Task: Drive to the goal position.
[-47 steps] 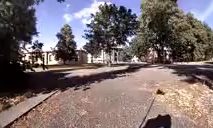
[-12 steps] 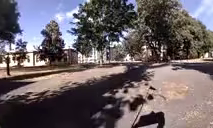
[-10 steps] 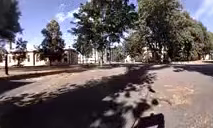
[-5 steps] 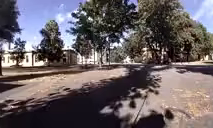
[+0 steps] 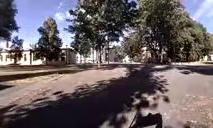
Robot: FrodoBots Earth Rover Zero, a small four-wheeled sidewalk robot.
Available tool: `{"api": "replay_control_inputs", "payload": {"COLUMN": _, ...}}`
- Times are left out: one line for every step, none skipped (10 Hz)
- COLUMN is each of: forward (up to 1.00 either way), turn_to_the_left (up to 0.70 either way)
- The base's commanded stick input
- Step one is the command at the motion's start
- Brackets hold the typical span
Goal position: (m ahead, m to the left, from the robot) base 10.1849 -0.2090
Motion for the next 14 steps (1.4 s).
{"api": "replay_control_inputs", "payload": {"forward": 0.7, "turn_to_the_left": 0.16}}
{"api": "replay_control_inputs", "payload": {"forward": 0.7, "turn_to_the_left": 0.0}}
{"api": "replay_control_inputs", "payload": {"forward": 0.7, "turn_to_the_left": 0.0}}
{"api": "replay_control_inputs", "payload": {"forward": 0.7, "turn_to_the_left": 0.0}}
{"api": "replay_control_inputs", "payload": {"forward": 0.7, "turn_to_the_left": 0.0}}
{"api": "replay_control_inputs", "payload": {"forward": 0.7, "turn_to_the_left": 0.0}}
{"api": "replay_control_inputs", "payload": {"forward": 0.7, "turn_to_the_left": 0.0}}
{"api": "replay_control_inputs", "payload": {"forward": 0.7, "turn_to_the_left": 0.0}}
{"api": "replay_control_inputs", "payload": {"forward": 0.7, "turn_to_the_left": 0.0}}
{"api": "replay_control_inputs", "payload": {"forward": 0.7, "turn_to_the_left": 0.0}}
{"api": "replay_control_inputs", "payload": {"forward": 0.7, "turn_to_the_left": 0.0}}
{"api": "replay_control_inputs", "payload": {"forward": 0.7, "turn_to_the_left": 0.0}}
{"api": "replay_control_inputs", "payload": {"forward": 0.7, "turn_to_the_left": 0.0}}
{"api": "replay_control_inputs", "payload": {"forward": 0.7, "turn_to_the_left": 0.0}}
